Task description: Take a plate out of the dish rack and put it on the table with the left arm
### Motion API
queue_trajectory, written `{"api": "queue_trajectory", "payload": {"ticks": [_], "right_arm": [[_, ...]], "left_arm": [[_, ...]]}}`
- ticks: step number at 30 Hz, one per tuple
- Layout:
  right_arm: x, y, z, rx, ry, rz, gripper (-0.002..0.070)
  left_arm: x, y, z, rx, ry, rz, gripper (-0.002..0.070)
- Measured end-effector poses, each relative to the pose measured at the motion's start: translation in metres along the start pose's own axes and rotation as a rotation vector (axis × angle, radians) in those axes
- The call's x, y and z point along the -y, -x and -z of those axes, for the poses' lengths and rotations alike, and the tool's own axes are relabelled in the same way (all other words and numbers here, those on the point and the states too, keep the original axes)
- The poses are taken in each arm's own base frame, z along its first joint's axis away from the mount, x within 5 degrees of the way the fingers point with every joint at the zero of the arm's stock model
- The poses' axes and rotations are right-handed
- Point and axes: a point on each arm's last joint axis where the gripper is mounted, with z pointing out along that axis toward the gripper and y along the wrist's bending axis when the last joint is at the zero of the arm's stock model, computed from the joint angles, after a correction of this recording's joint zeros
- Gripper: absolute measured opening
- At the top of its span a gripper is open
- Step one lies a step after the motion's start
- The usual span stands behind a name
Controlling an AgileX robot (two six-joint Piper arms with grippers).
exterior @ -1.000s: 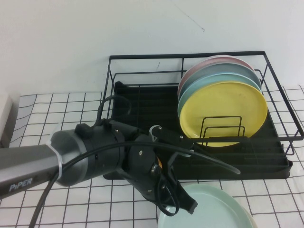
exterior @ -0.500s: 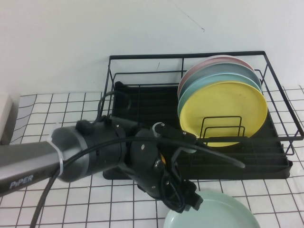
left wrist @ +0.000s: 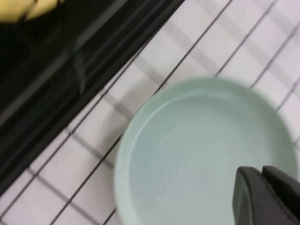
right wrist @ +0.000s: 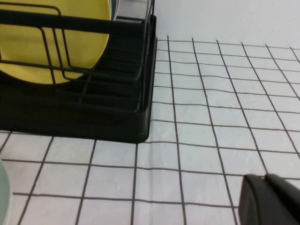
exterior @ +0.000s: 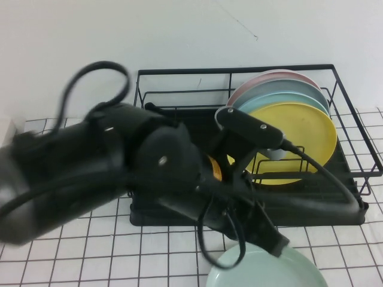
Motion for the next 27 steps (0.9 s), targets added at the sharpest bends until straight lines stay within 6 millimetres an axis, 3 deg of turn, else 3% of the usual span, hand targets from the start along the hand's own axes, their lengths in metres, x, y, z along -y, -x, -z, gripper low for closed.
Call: {"api": "queue_trajectory", "payload": {"ticks": [5,12,18,27], "right_arm": [[0.000,0.000,0.000,0.000,0.000,0.000,-0.0001],[0.000,0.000,0.000,0.000,0.000,0.000,-0.0001],[0.000,0.000,0.000,0.000,0.000,0.000,-0.0001],[0.000,0.000,0.000,0.000,0.000,0.000,-0.0001]], "left_arm": [[0.027,-0.018,0.047,0.154,-0.039,-0.090,0.0001],[0.022,-0.066,0.079,0.283,-0.033,-0.089,0.0001],[0.017,-0.099,0.092,0.305,-0.032,-0.096,0.0001],[0.011,-0.102,0.087,0.422,0.018,-0.226,0.0001]]}}
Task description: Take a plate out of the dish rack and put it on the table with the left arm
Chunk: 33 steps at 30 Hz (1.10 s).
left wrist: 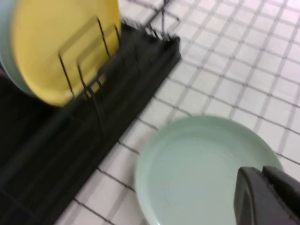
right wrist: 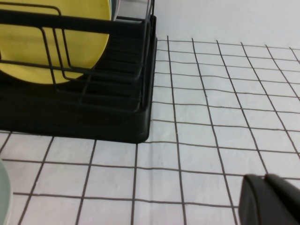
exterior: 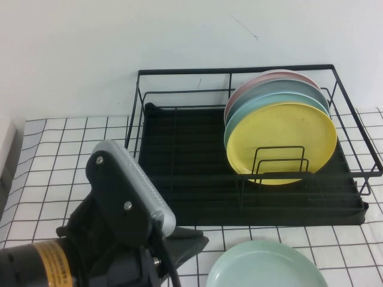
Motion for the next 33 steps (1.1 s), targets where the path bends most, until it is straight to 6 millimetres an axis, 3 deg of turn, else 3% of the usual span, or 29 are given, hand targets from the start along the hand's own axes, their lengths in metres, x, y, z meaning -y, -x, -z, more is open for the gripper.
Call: {"api": "queue_trajectory", "payload": {"ticks": [5,8,12,17,23,33], "right_arm": [[0.000,0.000,0.000,0.000,0.000,0.000,-0.0001],[0.000,0.000,0.000,0.000,0.000,0.000,-0.0001],[0.000,0.000,0.000,0.000,0.000,0.000,-0.0001],[0.000,0.000,0.000,0.000,0.000,0.000,-0.0001],[0.000,0.000,0.000,0.000,0.000,0.000,-0.0001],[0.000,0.000,0.000,0.000,0.000,0.000,-0.0001]], "left_arm": [[-0.007,-0.025,0.014,0.202,0.073,-0.078,0.0001],[-0.015,-0.050,0.042,0.380,0.161,-0.076,0.0000],[-0.029,-0.096,0.072,0.555,0.376,-0.072,-0.0001],[-0.036,-0.145,0.091,0.668,0.661,0.004,-0.0001],[-0.044,-0.174,0.087,0.604,0.843,0.128,-0.0001],[-0.044,-0.192,0.077,0.390,0.835,0.208,-0.0002]]}}
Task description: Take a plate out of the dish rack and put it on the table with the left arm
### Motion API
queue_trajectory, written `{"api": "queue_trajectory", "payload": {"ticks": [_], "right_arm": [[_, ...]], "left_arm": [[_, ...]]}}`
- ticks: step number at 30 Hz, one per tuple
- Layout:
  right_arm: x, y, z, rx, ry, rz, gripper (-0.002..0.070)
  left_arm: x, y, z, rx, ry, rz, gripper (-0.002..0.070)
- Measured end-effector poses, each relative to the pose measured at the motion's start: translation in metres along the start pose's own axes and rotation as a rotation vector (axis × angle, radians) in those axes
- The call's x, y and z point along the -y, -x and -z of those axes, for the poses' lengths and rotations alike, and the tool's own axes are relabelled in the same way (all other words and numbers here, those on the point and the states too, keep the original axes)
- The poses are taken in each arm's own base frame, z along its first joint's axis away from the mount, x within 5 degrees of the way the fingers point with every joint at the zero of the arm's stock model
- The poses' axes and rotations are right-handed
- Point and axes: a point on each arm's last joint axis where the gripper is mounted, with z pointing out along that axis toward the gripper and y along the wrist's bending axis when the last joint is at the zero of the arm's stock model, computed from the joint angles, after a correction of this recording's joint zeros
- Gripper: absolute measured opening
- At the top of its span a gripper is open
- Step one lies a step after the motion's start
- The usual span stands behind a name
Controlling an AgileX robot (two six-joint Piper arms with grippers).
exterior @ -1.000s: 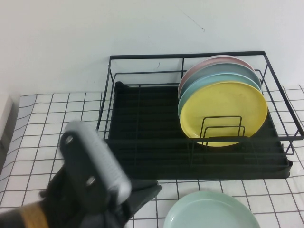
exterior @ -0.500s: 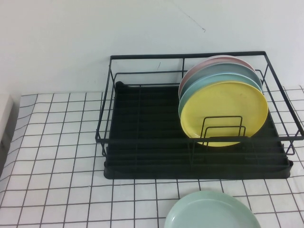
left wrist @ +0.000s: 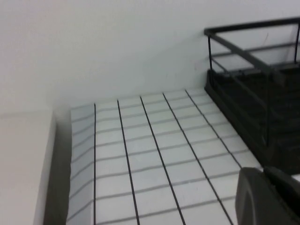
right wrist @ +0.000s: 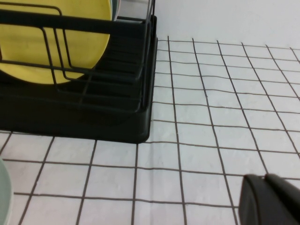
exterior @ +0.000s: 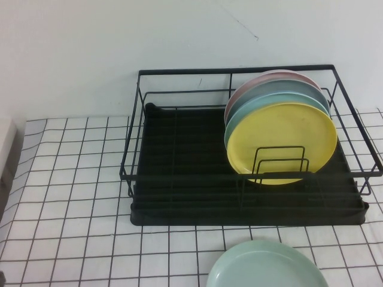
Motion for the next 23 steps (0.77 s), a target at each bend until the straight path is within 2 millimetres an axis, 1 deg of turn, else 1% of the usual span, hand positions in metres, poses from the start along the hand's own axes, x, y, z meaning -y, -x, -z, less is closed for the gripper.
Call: {"api": "queue_trajectory", "payload": {"ticks": [5,12,23], "right_arm": [[0.000,0.000,0.000,0.000,0.000,0.000,-0.0001],[0.000,0.000,0.000,0.000,0.000,0.000,-0.0001],[0.000,0.000,0.000,0.000,0.000,0.000,-0.0001]], "left_arm": [[0.002,-0.013,0.001,-0.142,-0.023,-0.021,-0.0002],[0.002,-0.013,0.001,-0.149,-0.021,0.015,-0.0002],[0.002,-0.013,0.001,-0.153,-0.021,0.017,-0.0002]]}}
